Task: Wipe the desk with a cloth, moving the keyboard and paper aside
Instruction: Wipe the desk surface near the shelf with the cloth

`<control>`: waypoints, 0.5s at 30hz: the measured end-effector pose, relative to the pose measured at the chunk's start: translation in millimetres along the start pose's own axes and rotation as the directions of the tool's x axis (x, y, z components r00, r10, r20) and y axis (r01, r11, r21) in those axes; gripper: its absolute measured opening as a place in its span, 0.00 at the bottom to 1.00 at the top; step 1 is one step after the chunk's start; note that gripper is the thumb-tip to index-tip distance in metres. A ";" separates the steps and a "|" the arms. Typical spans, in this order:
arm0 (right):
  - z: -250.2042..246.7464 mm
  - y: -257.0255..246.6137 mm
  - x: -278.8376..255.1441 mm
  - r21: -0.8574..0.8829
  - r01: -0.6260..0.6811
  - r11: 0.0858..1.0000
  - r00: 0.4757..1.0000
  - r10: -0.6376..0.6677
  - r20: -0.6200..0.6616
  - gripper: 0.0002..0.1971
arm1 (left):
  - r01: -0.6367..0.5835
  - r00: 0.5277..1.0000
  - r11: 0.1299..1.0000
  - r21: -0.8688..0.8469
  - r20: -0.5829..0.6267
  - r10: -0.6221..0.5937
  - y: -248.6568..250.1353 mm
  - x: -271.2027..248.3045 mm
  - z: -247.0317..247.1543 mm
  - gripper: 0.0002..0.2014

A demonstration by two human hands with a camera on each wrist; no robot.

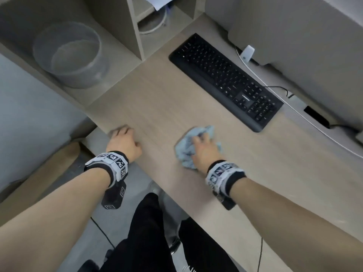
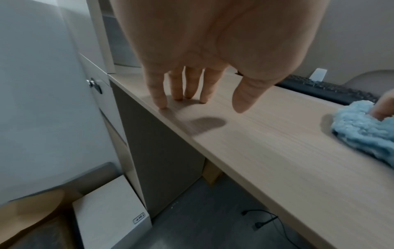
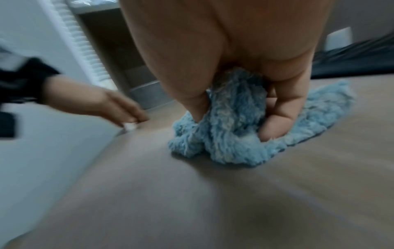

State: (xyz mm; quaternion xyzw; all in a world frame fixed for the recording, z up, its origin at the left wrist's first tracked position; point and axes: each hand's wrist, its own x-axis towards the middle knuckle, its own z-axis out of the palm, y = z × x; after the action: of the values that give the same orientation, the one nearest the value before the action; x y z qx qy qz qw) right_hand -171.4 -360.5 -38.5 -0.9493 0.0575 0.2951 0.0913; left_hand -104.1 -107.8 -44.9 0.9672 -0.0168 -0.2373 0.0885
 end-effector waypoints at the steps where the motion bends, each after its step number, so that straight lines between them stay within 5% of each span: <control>1: 10.1 -11.8 -9.0 -0.021 0.114 0.993 0.993 -0.114 0.014 0.34 | 0.007 1.000 1.000 0.002 -0.001 -0.007 0.6 -0.7 1.1 0.31; 4: 26.3 -7.1 -26.5 0.012 0.286 0.958 0.958 -0.286 0.003 0.30 | 0.006 1.000 1.000 -0.009 0.026 -0.006 -8.5 -0.3 1.8 0.32; 7: 17.9 44.8 -25.9 0.184 0.107 0.977 0.990 -0.088 -0.108 0.25 | -0.012 0.998 1.000 0.017 0.055 0.011 -13.7 1.5 -0.7 0.33; 11: 5.7 91.3 -15.4 0.331 -0.164 0.929 0.964 0.223 -0.148 0.22 | -0.019 0.998 0.998 0.056 0.059 0.016 -14.2 2.7 -4.6 0.32; 15: 6.6 46.7 -9.3 0.257 -0.104 0.961 0.980 0.143 -0.138 0.23 | -0.015 0.997 0.999 0.045 0.075 0.012 -14.9 -0.5 -6.3 0.33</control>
State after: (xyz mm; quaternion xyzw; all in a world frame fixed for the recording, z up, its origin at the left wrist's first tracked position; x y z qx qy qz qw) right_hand -190.3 -404.3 -45.0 -0.9450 0.1603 0.2159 0.1859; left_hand -101.9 -92.1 -41.9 0.9594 -0.0319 -0.2720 0.0672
